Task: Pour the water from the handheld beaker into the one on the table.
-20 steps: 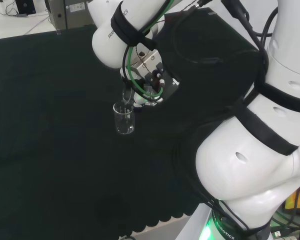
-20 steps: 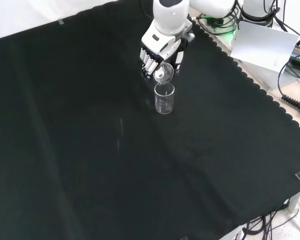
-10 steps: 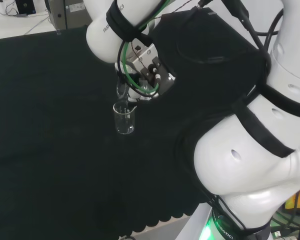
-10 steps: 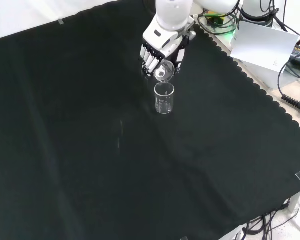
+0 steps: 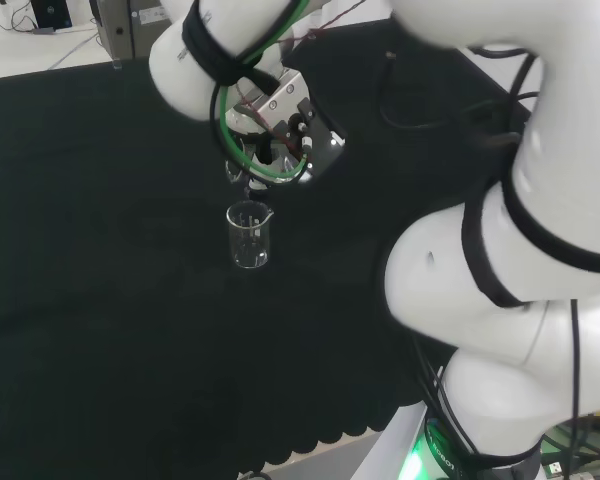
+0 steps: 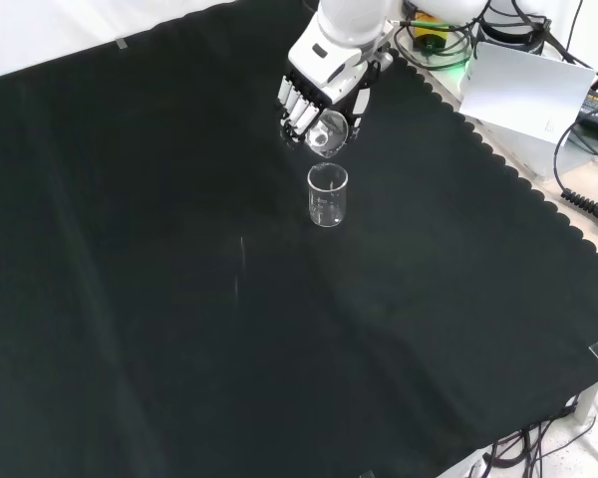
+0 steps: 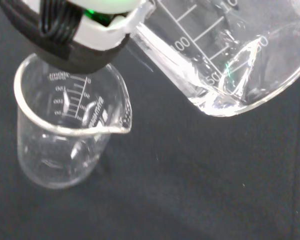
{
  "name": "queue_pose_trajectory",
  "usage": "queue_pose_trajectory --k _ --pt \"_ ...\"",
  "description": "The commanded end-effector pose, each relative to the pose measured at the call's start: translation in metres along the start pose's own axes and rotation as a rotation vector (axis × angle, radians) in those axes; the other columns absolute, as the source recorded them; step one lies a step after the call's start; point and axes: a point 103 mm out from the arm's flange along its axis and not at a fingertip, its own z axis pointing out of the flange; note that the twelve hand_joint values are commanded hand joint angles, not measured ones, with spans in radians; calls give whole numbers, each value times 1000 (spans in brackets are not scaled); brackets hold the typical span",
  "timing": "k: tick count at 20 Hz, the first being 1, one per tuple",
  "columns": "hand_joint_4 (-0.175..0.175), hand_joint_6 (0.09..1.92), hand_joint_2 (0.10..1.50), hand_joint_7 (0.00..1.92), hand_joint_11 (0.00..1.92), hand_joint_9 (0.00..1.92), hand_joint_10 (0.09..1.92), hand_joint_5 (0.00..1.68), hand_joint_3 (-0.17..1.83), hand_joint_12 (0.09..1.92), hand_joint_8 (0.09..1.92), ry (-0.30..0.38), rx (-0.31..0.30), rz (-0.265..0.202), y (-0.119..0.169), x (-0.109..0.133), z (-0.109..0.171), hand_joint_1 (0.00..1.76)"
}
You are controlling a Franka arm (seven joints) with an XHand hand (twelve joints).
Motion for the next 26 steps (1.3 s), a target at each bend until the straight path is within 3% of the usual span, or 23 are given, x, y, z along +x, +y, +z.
queue_pose_trajectory --k 1,26 --pt "-175 195 997 1441 1338 1642 87 1373 -175 789 315 -38 130 -3 -2 0 53 1435" --pt "-175 187 997 1445 1336 1642 87 1377 -175 793 308 -135 128 -15 5 8 44 1435"
